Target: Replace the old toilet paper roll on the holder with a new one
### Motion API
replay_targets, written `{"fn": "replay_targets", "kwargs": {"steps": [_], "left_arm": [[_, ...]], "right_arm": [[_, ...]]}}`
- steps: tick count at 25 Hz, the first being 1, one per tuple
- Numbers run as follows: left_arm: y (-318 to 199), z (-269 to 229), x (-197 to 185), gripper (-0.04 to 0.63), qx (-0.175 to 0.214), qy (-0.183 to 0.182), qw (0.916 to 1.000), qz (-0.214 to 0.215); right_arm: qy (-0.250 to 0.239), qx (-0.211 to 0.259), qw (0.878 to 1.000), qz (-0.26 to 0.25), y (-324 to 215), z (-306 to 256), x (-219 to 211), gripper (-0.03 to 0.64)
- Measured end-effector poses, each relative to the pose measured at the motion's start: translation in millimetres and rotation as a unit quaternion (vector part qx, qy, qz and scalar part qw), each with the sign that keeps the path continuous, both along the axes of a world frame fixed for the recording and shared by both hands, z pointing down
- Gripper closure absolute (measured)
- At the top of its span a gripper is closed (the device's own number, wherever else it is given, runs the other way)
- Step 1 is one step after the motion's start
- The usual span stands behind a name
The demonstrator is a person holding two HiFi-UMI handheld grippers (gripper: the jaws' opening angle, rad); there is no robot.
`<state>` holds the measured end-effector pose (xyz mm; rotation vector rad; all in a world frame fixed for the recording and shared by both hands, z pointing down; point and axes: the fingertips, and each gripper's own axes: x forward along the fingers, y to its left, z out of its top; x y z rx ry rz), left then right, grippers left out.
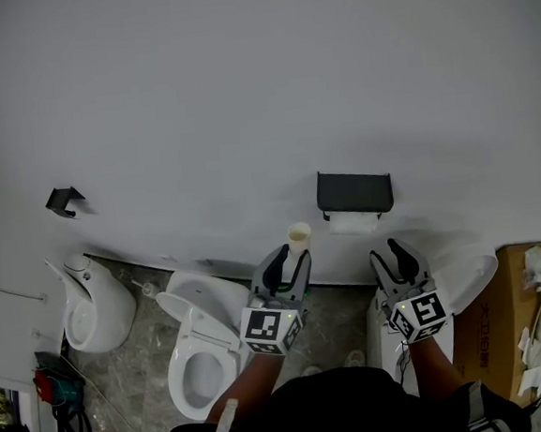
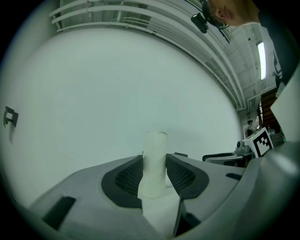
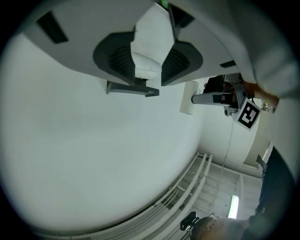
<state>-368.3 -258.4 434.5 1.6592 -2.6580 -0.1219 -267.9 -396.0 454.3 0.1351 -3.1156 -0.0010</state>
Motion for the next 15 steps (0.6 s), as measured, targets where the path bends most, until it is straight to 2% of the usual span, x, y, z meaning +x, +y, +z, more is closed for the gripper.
{"fn": "replay_targets", "kwargs": {"steps": [9, 15], "left_arm": [[-1.4, -0.2, 10.6, 0.442, 0.002, -0.001, 0.9999, 0.011], [1.4, -2.9, 11.4, 0.442, 0.003, 0.001, 0.9999, 0.017]], "right_arm": [[-0.039, 0.019, 0.999, 0.033, -4.0, -26.2, 18.9, 0.605], [-0.019, 0.059, 0.997, 0.053, 0.7, -31.1, 17.1, 0.615]]}}
